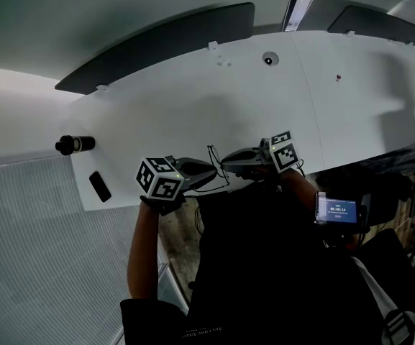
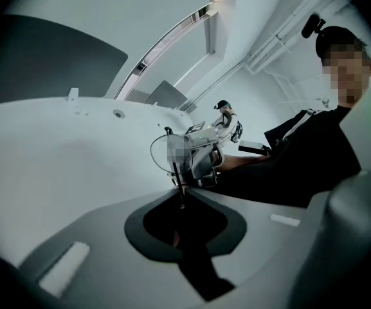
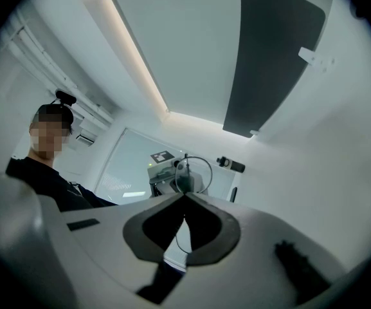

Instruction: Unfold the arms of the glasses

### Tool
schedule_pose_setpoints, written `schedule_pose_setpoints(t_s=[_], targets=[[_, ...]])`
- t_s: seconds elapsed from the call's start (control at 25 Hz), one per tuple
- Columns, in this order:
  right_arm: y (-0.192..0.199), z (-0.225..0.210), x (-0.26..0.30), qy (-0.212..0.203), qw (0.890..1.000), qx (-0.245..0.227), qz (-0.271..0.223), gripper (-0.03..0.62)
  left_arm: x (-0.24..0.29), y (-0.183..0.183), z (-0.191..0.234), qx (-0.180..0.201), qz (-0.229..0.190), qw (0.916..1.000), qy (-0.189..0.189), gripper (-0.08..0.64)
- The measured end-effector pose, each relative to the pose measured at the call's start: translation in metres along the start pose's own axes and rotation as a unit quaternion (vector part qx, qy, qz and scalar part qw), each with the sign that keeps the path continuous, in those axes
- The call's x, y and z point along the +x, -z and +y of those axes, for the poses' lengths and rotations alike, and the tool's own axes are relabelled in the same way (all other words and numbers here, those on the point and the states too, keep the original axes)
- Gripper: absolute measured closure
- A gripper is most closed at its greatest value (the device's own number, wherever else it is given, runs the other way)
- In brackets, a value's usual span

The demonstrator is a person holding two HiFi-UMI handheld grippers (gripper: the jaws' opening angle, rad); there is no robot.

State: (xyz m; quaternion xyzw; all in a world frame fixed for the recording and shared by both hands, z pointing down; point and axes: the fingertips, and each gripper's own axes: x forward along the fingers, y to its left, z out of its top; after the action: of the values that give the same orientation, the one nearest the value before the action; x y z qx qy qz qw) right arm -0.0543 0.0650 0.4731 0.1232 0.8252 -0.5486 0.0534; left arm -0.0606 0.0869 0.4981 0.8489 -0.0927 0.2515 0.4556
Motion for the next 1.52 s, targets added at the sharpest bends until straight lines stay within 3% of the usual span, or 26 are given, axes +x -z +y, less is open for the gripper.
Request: schedule_pose_setpoints(t_s=[0.36, 0.88, 1.2, 1.52], targets=[[0.000, -0.005, 0.000, -0.006, 1.000, 0.016, 0.000, 0.581, -0.008, 0.007, 0.009, -0.017, 0.013, 0.9997, -0.009, 0.537], [0.010, -0.006, 0.001, -0.014, 0.999, 0.045, 0.019, 0.581, -0.028, 0.025, 0.029, -0.020, 0.091, 0.9951, -0.033, 0.541], [0.024, -0.016, 0.001, -0.005, 0.996, 0.074, 0.043, 0.581, -0.039, 0.038, 0.045, -0.017, 0.145, 0.9878, -0.053, 0.537], [0.030, -0.016, 0.003, -0.007, 0.993, 0.102, 0.050, 0.581, -0.047, 0.043, 0.066, -0.027, 0.167, 0.9834, -0.064, 0.528]])
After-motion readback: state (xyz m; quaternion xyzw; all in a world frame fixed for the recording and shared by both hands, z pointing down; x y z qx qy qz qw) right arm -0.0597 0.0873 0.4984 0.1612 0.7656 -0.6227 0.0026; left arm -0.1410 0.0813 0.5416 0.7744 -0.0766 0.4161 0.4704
